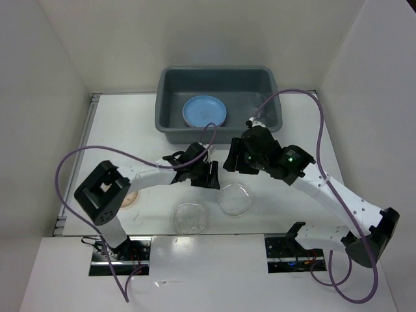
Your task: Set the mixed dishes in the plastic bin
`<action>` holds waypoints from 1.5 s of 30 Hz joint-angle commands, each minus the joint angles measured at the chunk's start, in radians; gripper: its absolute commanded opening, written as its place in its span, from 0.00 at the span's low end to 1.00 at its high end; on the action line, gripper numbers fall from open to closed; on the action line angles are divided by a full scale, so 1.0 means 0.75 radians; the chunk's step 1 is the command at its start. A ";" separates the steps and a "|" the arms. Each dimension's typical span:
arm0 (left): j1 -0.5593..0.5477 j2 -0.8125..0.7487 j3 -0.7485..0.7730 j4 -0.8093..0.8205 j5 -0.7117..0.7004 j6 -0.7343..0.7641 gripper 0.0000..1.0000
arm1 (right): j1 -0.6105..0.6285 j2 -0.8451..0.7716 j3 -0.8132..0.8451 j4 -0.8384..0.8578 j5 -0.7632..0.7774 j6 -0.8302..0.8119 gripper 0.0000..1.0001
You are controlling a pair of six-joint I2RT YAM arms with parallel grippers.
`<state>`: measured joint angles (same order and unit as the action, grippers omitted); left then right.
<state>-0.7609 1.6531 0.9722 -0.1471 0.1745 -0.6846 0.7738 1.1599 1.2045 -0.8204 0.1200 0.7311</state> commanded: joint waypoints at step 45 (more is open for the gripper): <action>0.456 0.252 1.250 -0.290 -0.132 0.021 0.00 | -0.056 -0.604 0.169 0.118 0.345 0.070 0.69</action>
<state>-0.4915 1.7599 1.8290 -0.3077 0.1028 -0.6910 0.7364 0.6628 1.3251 -0.8001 0.3519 0.7910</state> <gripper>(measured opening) 0.010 0.687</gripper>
